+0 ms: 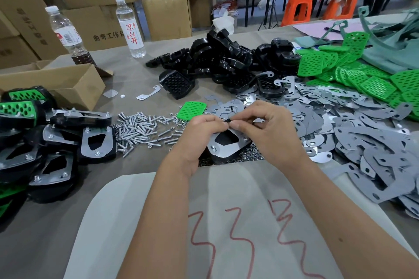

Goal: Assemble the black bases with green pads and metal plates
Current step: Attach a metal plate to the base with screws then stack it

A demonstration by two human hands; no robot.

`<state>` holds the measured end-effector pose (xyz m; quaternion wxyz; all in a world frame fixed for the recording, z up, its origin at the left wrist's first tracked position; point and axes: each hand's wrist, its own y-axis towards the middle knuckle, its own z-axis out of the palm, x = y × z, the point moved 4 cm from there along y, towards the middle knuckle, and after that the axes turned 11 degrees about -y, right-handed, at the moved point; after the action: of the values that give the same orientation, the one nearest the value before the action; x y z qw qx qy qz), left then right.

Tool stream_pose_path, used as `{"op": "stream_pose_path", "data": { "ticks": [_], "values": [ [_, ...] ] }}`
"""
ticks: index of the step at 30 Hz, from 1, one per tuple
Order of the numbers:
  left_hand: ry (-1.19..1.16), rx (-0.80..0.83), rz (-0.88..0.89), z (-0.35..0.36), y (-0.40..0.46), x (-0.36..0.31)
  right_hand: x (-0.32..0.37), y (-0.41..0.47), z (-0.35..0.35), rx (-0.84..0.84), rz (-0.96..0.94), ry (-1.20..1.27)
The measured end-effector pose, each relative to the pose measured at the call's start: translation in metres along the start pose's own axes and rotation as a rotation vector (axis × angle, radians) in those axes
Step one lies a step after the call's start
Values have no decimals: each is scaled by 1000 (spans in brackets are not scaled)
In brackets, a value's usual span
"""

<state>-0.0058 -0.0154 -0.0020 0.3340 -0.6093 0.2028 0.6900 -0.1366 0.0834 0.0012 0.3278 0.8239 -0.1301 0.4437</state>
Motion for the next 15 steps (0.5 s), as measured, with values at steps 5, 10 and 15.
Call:
{"op": "stream_pose_path", "data": {
  "ticks": [5, 10, 15],
  "values": [
    [-26, 11, 9, -2, 3, 1, 0, 0, 0, -2, -6, 26],
    [-46, -60, 36, 0, 5, 3, -1, 1, 0, 7, -30, -50],
    [-48, -95, 53, 1, 7, 5, 1, 3, -1, -2, -75, -98]
  ]
}}
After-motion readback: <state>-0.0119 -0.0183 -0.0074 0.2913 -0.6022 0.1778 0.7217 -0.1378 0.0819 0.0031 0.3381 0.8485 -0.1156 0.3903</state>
